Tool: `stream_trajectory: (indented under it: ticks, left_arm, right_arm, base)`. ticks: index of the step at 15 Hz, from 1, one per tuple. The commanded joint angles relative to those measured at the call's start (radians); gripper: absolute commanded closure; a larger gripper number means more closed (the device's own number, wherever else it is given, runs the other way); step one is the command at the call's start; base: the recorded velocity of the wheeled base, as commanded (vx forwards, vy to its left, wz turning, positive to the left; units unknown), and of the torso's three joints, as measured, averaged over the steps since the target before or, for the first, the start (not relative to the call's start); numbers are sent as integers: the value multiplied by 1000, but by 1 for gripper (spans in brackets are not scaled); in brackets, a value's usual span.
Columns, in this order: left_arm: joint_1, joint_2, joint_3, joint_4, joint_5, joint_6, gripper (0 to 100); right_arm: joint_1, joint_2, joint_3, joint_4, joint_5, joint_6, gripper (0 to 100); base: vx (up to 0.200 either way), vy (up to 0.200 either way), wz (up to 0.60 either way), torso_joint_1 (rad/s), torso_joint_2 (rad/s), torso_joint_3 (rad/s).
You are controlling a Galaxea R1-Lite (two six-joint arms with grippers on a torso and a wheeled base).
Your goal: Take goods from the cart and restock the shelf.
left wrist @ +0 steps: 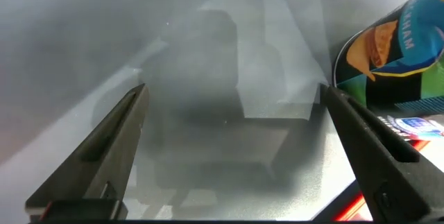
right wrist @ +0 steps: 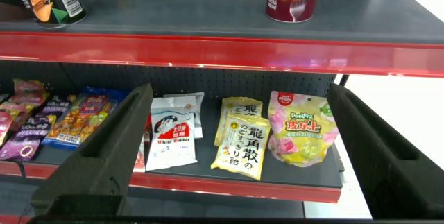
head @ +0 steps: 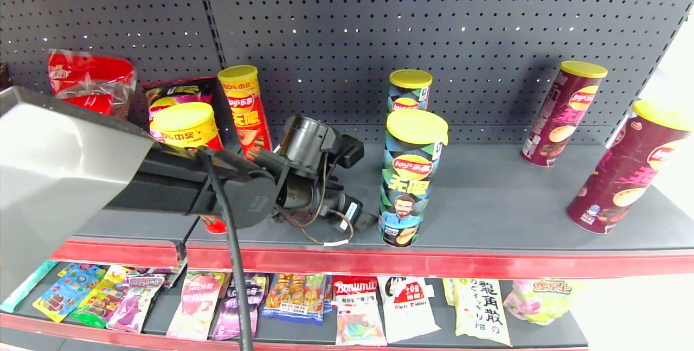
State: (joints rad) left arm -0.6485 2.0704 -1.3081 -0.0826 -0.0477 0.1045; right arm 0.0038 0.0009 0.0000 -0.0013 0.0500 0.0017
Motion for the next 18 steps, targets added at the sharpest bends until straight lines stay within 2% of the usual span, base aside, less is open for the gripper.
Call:
stream_trajectory:
  ticks: [1, 18]
  left_arm:
    - [0, 2, 1, 0, 0, 0, 0]
    - [-23, 11, -14, 6, -8, -5, 0]
  right_arm:
    - [-1, -1, 0, 0, 1, 0, 0]
    - [1, 1, 0, 0, 1, 0, 0]
  base:
    - [0, 0, 0, 0, 0, 0]
    - [0, 0, 0, 0, 0, 0]
